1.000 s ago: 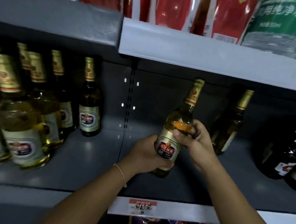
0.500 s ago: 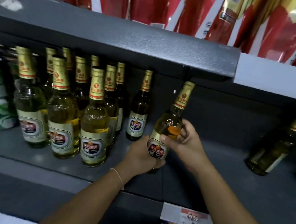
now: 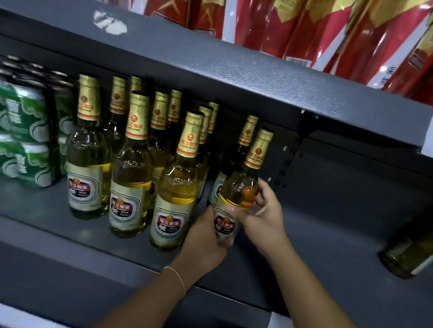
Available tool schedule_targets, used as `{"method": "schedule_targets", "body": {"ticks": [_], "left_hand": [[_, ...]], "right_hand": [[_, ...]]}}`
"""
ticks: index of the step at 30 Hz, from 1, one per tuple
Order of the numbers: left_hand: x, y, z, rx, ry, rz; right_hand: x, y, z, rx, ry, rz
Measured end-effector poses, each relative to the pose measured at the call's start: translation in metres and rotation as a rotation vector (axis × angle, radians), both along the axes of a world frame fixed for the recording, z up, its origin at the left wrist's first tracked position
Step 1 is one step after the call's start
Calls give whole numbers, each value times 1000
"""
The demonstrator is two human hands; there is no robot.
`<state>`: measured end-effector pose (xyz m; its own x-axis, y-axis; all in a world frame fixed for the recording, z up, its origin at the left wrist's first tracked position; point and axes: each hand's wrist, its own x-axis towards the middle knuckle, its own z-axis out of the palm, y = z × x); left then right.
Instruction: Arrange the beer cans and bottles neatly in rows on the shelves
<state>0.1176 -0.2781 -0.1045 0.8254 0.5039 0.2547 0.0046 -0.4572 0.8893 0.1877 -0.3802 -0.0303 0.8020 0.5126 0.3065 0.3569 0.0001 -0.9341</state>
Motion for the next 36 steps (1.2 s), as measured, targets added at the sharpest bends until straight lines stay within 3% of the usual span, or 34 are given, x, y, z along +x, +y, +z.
{"method": "schedule_targets", "body": {"ticks": [7, 20, 36], "left_hand": [[-14, 3, -6, 151, 88, 63], [-10, 5, -17, 241, 156, 83], [-17, 12, -9, 159, 170, 19]], "right_hand": [[2, 16, -3, -7, -6, 4], [15, 29, -13, -40, -91, -4], [20, 17, -78, -108, 45, -12]]}}
